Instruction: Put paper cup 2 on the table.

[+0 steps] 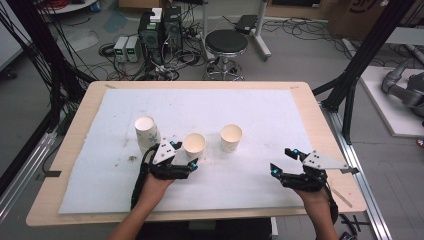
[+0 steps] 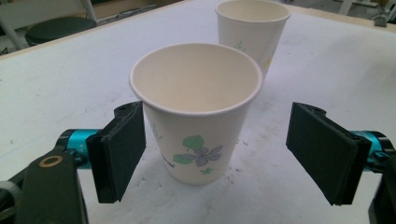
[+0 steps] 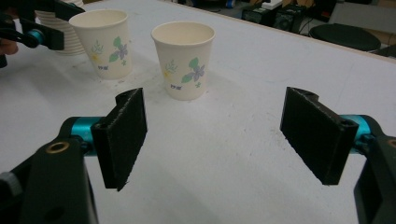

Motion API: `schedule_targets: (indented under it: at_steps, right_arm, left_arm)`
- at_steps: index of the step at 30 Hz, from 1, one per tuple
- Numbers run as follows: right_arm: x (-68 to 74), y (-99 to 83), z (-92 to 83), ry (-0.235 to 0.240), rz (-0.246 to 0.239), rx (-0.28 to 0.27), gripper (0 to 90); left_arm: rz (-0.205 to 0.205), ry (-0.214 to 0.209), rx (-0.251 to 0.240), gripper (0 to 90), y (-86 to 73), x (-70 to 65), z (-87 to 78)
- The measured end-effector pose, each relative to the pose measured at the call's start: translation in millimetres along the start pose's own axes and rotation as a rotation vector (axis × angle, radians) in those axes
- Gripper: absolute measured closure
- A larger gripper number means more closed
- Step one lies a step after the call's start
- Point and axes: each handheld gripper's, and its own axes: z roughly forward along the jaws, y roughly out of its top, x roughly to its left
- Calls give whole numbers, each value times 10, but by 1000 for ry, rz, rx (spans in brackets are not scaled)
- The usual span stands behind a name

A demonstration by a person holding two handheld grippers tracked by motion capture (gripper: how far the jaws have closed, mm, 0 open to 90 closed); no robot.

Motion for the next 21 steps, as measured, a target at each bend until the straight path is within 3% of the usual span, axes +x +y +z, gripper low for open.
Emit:
schedule_targets:
  at_steps: [6, 13, 18, 21]
  right_arm:
    - [16, 3, 23, 7, -3, 3, 236]
    - [11, 3, 15, 2, -3, -3, 236]
    - [-9, -9, 10, -9, -5, -2, 236]
    - [-7, -10, 6, -17, -15, -3, 236]
  left_arm:
    - [-12, -28, -40, 183, 12, -11, -209]
    - [6, -123, -111, 190, -14, -60, -546]
    - [-22, -117, -175, 184, -60, 53, -825]
    - [-20, -92, -193, 159, -95, 123, -942]
